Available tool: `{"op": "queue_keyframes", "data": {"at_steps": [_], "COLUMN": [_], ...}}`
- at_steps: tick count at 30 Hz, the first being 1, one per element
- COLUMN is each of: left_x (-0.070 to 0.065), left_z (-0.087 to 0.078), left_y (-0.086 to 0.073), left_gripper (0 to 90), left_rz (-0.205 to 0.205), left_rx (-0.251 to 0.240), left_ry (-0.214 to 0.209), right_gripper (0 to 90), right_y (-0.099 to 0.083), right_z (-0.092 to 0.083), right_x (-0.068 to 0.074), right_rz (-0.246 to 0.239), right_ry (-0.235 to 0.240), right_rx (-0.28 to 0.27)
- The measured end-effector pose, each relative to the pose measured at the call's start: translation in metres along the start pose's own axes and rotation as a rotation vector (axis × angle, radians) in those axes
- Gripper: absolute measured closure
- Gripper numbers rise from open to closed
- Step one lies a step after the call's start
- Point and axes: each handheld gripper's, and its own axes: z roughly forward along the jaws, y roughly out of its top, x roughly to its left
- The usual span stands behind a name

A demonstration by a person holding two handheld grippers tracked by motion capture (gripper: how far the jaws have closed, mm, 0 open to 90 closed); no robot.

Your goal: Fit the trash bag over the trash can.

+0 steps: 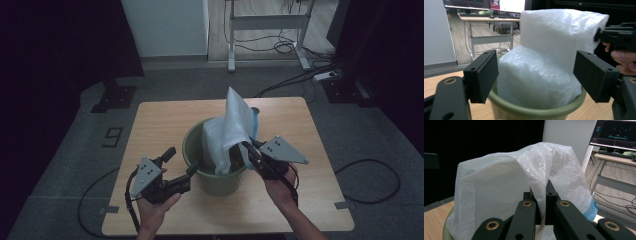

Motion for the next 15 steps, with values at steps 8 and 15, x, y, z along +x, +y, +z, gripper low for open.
{"op": "queue_keyframes", "data": {"at_steps": [8,15], "left_x": [-0.014,-0.016], "left_z": [0.011,0.017], "left_y": [0.003,0.009], "left_gripper": [20.2,21.2], "left_rz": [0.003,0.015], "left_rx": [-0.001,-0.002], "left_ry": [-0.028,-0.026], "right_gripper": [88.6,88.6], "right_y": [0.006,0.010], "right_z": [0.007,0.015], "right_x": [0.010,0.026], "right_rz": [-0.014,-0.052], "right_ry": [0.010,0.044], "right_rx": [0.016,0.023]}}
